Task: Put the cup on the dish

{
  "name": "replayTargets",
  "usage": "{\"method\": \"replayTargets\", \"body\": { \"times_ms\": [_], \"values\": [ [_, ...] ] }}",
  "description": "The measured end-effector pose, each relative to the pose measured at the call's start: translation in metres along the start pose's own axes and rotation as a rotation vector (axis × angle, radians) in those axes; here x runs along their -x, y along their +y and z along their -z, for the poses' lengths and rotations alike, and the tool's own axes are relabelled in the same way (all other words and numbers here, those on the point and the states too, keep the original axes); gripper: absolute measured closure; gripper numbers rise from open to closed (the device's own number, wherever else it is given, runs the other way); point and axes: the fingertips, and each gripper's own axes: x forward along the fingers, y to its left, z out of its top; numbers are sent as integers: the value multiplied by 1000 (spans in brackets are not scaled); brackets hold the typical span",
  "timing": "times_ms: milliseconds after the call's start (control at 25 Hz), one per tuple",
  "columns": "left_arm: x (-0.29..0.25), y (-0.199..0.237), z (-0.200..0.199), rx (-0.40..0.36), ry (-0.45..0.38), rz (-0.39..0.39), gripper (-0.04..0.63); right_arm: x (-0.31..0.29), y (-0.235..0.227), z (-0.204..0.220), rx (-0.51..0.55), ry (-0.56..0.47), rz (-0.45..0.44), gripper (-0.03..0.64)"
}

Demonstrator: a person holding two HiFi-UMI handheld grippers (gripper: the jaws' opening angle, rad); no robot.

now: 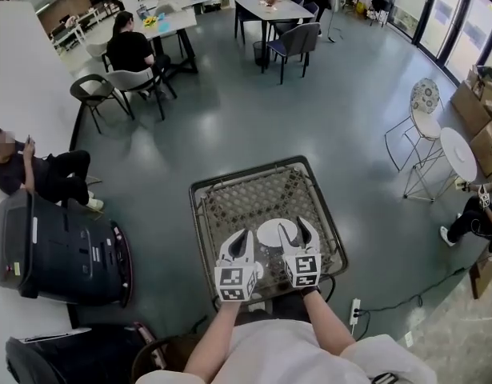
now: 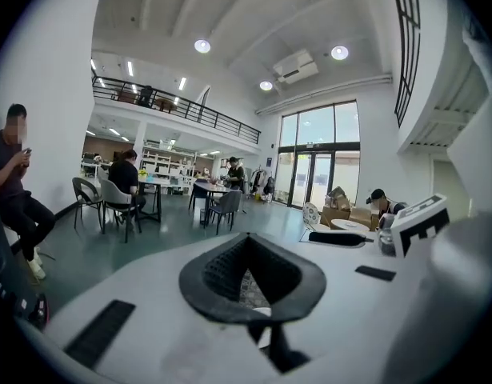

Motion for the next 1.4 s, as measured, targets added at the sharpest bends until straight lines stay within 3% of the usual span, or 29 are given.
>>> {"method": "replayTargets", "body": {
  "times_ms": [200,320,400,480,560,880,1200,1400],
  "values": [
    [13,-13,-24,-25,-57,13,592,25,11,-50,67,-52,38,491],
    [17,-21,-39,-46,-90,28,592,37,11,-72,40,-85,63,595],
    [19,-22,-57,-123,-119,9,592,38,13,-90,20,-114,59,618],
    [26,-24,-76,-254,-162,-46,592,42,14,-108,24,-146,63,618],
    [31,-24,-91,-308,-202,-76,592,46,15,-123,32,-180,68,618],
    [33,-15,-95,-171,-200,-61,592,55,18,-144,38,-222,73,618],
    [33,-15,-98,-152,-215,-51,592,53,28,-144,55,-223,61,618],
    [39,-3,-70,-141,-158,-67,592,46,44,-135,48,-215,56,618]
  ]
}}
